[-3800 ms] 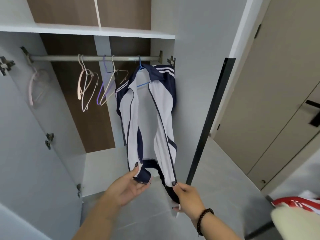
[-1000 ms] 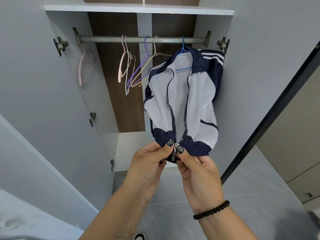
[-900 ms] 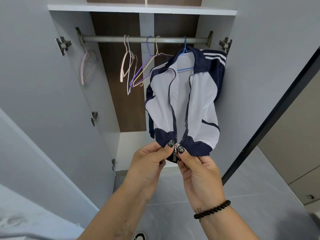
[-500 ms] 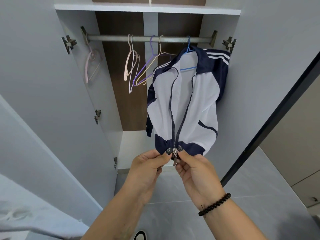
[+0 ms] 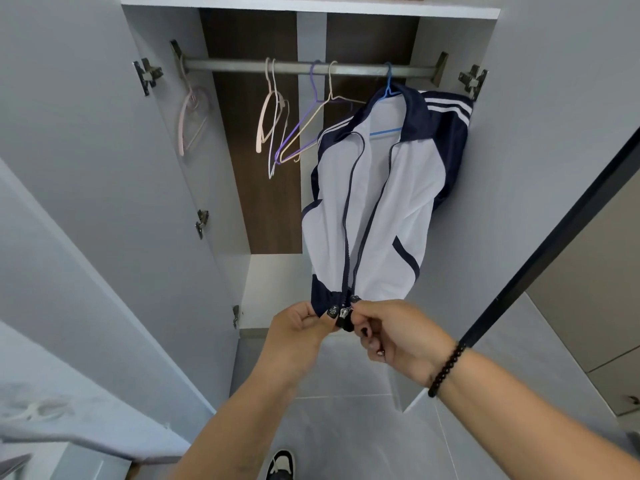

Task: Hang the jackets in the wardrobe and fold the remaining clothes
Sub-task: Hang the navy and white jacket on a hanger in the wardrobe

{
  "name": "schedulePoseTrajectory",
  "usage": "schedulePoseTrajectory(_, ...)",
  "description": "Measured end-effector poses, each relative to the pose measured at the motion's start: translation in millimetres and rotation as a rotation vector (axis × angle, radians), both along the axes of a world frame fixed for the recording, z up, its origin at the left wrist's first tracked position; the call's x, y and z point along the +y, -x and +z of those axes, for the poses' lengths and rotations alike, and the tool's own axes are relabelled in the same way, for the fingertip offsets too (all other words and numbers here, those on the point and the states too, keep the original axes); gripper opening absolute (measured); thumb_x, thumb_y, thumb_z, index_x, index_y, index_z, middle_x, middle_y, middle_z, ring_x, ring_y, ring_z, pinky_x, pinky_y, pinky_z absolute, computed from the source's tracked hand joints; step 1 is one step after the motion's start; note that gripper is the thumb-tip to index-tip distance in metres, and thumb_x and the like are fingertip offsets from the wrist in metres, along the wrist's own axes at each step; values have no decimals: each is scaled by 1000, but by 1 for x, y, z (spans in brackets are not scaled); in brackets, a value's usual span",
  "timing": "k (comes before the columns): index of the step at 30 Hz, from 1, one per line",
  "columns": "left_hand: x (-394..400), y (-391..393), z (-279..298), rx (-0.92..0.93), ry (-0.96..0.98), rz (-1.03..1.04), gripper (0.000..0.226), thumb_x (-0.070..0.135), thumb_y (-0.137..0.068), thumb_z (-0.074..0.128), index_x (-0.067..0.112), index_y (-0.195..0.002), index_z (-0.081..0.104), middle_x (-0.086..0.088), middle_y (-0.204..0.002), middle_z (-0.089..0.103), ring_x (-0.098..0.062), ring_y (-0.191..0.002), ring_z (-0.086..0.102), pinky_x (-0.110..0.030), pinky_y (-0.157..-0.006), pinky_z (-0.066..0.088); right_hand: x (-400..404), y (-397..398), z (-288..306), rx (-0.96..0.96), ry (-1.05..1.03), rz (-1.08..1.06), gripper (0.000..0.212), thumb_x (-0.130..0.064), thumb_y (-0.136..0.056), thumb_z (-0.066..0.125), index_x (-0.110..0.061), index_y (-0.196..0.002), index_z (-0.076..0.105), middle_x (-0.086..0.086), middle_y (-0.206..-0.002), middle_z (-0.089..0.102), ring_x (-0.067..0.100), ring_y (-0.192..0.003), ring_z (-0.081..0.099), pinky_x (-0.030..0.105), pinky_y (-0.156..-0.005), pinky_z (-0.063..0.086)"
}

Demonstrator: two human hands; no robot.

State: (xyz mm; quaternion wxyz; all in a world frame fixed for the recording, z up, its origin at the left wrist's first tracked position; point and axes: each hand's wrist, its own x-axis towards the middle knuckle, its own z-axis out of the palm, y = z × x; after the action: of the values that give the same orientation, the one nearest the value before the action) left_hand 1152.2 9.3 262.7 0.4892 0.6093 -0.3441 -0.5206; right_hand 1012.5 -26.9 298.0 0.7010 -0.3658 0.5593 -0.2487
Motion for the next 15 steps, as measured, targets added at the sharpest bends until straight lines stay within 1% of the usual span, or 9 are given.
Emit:
schedulePoseTrajectory(2, -3, -1, -1, -45, 0, -26, 7, 15, -91, 65, 9, -92, 69, -7, -85, 76, -12, -78, 63, -22, -70, 44, -9, 3, 0, -66, -125, 5, 32, -16, -94, 52, -14, -62, 53, -1, -50, 43, 9, -38, 32, 18, -39, 24)
schedulePoseTrajectory(4, -9, -3, -1, -81, 8, -29, 5, 12, -91, 64, 9, -92, 69, -7, -86, 76, -9, -76, 65, -15, -64, 45, -20, 2, 0, -116, -181, -2, 31, -16, -94, 50, -15, -63, 50, -3, -51, 41, 8, -37, 32, 17, -38, 23)
schedulePoseTrajectory(7, -15, -6, -2, -78, 16, -24, 5, 10, -91, 64, 7, -92, 68, -10, -87, 76, -7, -72, 67, -13, -63, 47, -41, 0, 5, -161, -164, -51, 27, -10, -91, 48, -16, -65, 47, -4, -51, 39, 8, -37, 31, 17, -40, 22)
schedulePoseTrajectory(9, -18, -11, -4, -81, 26, -19, 4, 9, -91, 64, 9, -90, 67, -9, -87, 76, -5, -71, 68, -10, -62, 47, -57, 0, 10, -182, -142, -85, 27, -7, -89, 47, -16, -64, 48, -5, -51, 38, 8, -37, 31, 17, -40, 22)
schedulePoseTrajectory(12, -22, -21, -8, -110, 20, -18, 8, 10, -91, 64, 12, -83, 66, -7, -86, 76, -4, -73, 70, -5, -60, 46, -80, 2, 13, -196, -126, -126, 30, -9, -91, 47, -15, -62, 49, -5, -52, 39, 7, -37, 31, 16, -39, 23)
schedulePoseTrajectory(15, -27, -31, -13, -117, -2, -12, 11, 8, -90, 65, 13, -80, 66, -7, -83, 76, -5, -72, 70, -4, -58, 44, -107, 6, 18, -201, -106, -172, 30, -10, -93, 45, -17, -63, 46, -6, -53, 39, 7, -37, 31, 16, -40, 24)
